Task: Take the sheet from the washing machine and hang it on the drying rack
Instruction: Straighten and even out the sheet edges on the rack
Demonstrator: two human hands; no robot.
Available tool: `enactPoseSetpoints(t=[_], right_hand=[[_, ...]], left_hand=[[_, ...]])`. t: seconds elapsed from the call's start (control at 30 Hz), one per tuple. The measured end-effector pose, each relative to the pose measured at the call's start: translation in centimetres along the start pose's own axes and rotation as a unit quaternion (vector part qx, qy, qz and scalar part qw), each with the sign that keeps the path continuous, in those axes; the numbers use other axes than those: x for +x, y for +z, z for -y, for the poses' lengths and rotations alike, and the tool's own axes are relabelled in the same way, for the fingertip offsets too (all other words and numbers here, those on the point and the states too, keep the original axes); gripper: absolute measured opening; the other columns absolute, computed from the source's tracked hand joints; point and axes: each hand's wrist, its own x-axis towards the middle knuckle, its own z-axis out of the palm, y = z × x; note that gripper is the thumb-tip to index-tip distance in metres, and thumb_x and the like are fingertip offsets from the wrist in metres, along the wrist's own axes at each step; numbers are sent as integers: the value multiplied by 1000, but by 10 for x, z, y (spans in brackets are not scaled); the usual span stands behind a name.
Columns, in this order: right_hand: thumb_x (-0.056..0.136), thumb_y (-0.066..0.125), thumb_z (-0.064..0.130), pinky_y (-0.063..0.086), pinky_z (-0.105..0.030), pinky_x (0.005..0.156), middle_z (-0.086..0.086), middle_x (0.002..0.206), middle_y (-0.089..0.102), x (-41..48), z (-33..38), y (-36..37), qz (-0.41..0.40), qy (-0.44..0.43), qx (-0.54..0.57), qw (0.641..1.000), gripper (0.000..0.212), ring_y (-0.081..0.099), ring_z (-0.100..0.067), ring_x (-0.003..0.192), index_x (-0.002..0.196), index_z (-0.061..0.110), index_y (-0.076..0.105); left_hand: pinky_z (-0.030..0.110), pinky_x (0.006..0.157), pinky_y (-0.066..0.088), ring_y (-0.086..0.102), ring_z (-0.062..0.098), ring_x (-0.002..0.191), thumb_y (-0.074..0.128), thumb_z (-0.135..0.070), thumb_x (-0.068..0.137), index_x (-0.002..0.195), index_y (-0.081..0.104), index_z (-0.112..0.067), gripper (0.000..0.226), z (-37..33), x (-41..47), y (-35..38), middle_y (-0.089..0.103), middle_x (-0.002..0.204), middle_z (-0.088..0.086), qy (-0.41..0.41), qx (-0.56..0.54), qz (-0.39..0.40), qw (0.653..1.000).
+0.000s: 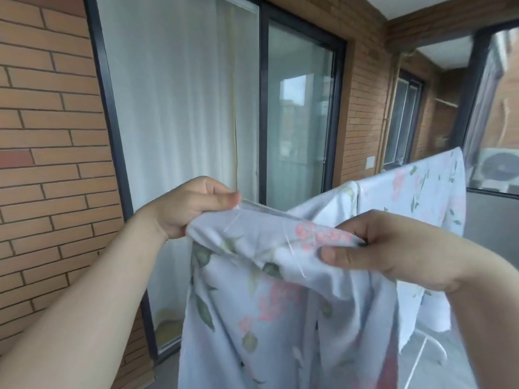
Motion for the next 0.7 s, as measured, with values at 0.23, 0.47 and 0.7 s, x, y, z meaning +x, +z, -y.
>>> enactPoseSetpoints(t=[0.23, 0.47, 0.7], right_hand=[[87, 62, 28, 61, -37, 86, -22, 111, 74, 1, -8, -8, -107, 25, 392, 913, 42, 73, -34, 101, 114, -2, 72], [76, 89, 27, 54, -23, 70, 6, 77, 74, -5, -12, -16, -47, 87, 20, 995, 11, 68, -12, 73, 75, 24, 78], [92, 62, 25, 53, -51, 99, -29, 116, 69, 2, -20, -21, -117, 59, 296, 946, 40, 67, -43, 110, 116, -7, 69]], left_hand=[[34, 90, 54, 64, 30, 108, 80, 0, 75, 129, 56, 3, 59, 12, 51, 19, 66, 119, 19, 46, -76, 61, 994], [41, 91, 50, 63, 25, 104, 83, -51, 72, 125, 51, 8, 86, 10, 79, 34, 62, 117, 22, -15, 33, 94, 995], [30, 73, 46, 61, 16, 78, 78, -21, 83, 88, 71, -7, 16, 5, 95, 38, 69, 83, 2, 8, 147, 123, 981]])
